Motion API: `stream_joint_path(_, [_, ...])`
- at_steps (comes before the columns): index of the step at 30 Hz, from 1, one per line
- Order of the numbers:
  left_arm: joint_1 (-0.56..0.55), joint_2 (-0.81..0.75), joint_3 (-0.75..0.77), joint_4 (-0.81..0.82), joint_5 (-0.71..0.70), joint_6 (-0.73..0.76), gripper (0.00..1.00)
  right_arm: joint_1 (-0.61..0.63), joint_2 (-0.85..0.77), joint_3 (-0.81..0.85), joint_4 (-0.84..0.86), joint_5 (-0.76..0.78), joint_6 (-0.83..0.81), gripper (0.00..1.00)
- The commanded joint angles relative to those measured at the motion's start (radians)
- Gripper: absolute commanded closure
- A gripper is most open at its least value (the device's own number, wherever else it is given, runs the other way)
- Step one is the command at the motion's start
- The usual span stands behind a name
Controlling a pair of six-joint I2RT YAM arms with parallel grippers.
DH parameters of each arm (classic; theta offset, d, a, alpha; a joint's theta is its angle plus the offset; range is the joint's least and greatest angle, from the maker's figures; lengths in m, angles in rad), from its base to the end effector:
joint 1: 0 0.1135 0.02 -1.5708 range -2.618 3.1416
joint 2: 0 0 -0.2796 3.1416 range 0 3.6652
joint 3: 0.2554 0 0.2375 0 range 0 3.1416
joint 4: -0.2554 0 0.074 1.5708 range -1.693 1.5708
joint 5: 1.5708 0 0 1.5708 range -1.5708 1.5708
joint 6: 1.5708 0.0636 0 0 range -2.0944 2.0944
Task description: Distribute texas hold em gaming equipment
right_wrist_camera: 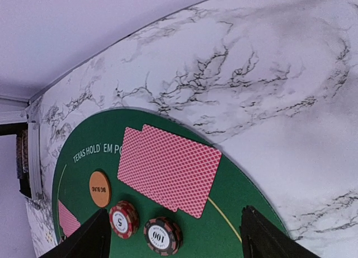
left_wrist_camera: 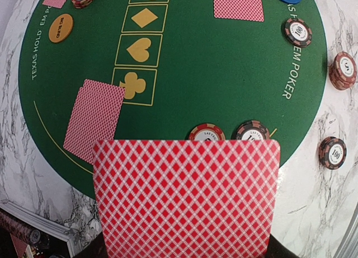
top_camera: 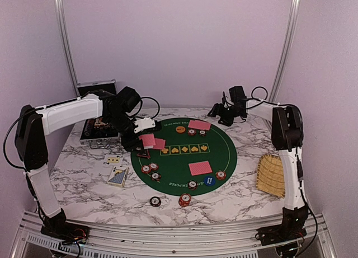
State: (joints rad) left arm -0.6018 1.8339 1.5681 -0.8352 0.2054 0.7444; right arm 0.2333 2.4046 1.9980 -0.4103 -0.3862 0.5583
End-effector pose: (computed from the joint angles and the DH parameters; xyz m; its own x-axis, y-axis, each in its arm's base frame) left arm 0.3157 -0.2326 0.2595 -0.1135 0.8826 -0.4562 0.9616 0.2131 0.1730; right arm 0.5323 0.1511 0.1687 -0.8479 0.3029 -0.4351 -0.0186 0.8031 0.5955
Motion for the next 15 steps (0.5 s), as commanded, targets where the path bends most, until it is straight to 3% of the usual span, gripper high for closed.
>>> stream_joint_path(1, [0.005, -0.044, 0.006, 0.001, 0.022, -0.002, 1.0, 0.033, -0.145, -0.065, 0.006, 0.008, -0.055, 0.2])
stream_joint_path(8, [0.005, -0.038, 0.014, 0.001, 0.024, -0.003, 1.0, 0.13, -0.332, -0.334, 0.203, -0.176, 0.013, 0.1])
stream_joint_path(15, [0.005, -0.032, 0.042, 0.0, 0.039, -0.014, 1.0, 0.276, -0.393, -0.497, 0.381, -0.338, 0.136, 0.09])
